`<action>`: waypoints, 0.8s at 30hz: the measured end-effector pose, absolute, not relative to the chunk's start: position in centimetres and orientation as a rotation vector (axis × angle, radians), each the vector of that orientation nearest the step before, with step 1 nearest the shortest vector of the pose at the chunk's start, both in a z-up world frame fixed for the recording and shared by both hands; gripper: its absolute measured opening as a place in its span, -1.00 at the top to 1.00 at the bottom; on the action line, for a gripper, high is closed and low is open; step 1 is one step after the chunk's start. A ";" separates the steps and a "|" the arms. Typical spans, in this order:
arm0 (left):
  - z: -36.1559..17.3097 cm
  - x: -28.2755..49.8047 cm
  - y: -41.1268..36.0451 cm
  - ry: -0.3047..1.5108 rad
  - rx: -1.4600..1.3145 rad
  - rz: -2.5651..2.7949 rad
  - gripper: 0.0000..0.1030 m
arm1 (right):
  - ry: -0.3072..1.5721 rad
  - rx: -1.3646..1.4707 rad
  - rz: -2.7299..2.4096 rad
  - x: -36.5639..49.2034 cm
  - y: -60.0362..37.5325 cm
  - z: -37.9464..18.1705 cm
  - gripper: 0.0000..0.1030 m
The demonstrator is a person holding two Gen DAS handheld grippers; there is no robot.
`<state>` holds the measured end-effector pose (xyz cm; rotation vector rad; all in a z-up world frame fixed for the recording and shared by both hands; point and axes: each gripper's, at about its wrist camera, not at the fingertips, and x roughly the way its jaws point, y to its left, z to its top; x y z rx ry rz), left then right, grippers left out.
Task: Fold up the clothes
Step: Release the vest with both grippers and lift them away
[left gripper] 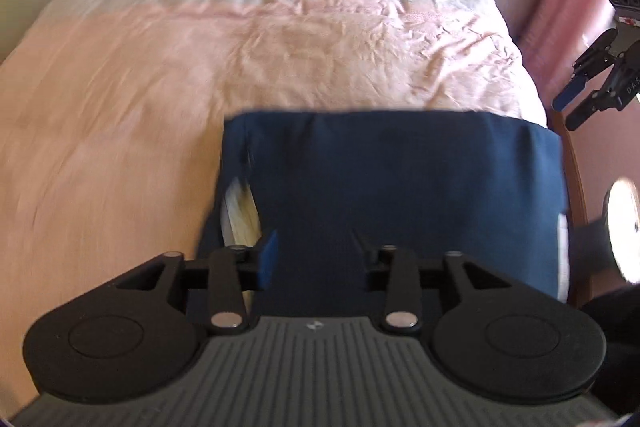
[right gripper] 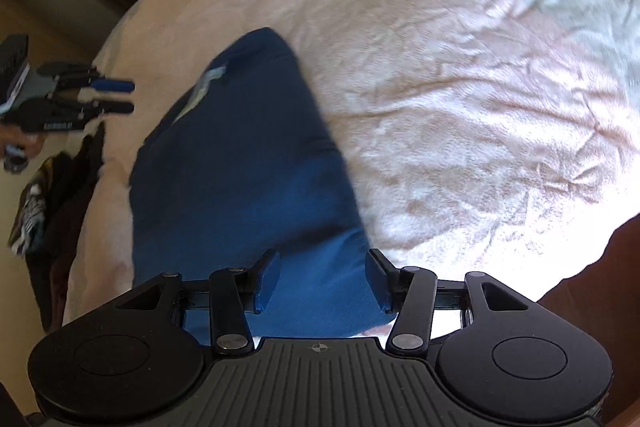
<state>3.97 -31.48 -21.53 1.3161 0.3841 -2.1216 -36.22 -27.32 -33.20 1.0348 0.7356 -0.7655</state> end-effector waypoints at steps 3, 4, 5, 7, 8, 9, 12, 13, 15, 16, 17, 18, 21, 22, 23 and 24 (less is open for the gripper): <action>-20.6 5.6 -24.8 0.442 1.237 -2.014 -0.21 | 0.758 0.959 -0.703 -35.1 -25.1 -31.7 -0.16; -20.5 6.0 -22.7 0.455 1.215 -1.981 -0.25 | 0.768 0.931 -0.684 -34.8 -24.4 -31.2 -0.31; -20.4 6.5 -20.7 0.468 1.193 -1.948 -0.29 | 0.777 0.912 -0.667 -34.6 -23.6 -30.8 -0.35; -20.6 7.2 -17.3 0.521 1.161 -1.883 -0.30 | 0.793 0.886 -0.637 -34.0 -22.3 -30.2 -0.35; -20.7 7.4 -15.9 0.549 1.143 -1.856 -0.30 | 0.802 0.878 -0.625 -33.8 -21.6 -29.9 -0.35; -20.8 7.7 -14.6 0.576 1.125 -1.830 -0.30 | 0.810 0.870 -0.614 -33.6 -21.0 -29.7 -0.35; -20.9 8.3 -11.8 0.641 1.075 -1.784 -0.30 | 0.818 0.878 -0.594 -33.0 -19.7 -29.1 -0.35; -20.9 8.5 -11.1 0.660 1.053 -1.768 -0.30 | 0.817 0.886 -0.590 -32.8 -19.4 -29.0 -0.35; -20.8 9.2 -10.1 0.706 1.006 -1.737 -0.30 | 0.825 0.893 -0.581 -32.2 -19.1 -28.8 -0.35; -20.8 9.6 -9.7 0.723 0.986 -1.722 -0.30 | 0.839 0.891 -0.577 -31.7 -19.1 -28.8 -0.35; -20.9 9.9 -9.5 0.725 0.973 -1.708 -0.30 | 0.852 0.889 -0.573 -31.2 -19.0 -28.7 -0.35; -20.9 10.1 -9.3 0.725 0.960 -1.693 -0.30 | 0.863 0.872 -0.567 -30.7 -19.0 -28.6 -0.35; -21.3 10.0 -8.3 0.672 0.945 -1.682 -0.30 | 0.895 0.819 -0.548 -29.2 -19.1 -28.1 -0.35; -21.6 9.6 -7.9 0.636 0.960 -1.689 -0.30 | 0.913 0.790 -0.546 -28.9 -19.1 -27.9 -0.35; -21.9 9.0 -7.5 0.598 0.979 -1.699 -0.30 | 0.936 0.758 -0.549 -28.7 -19.2 -27.8 -0.35; -22.2 8.3 -7.0 0.571 0.997 -1.712 -0.30 | 0.955 0.728 -0.554 -28.6 -19.3 -27.7 -0.35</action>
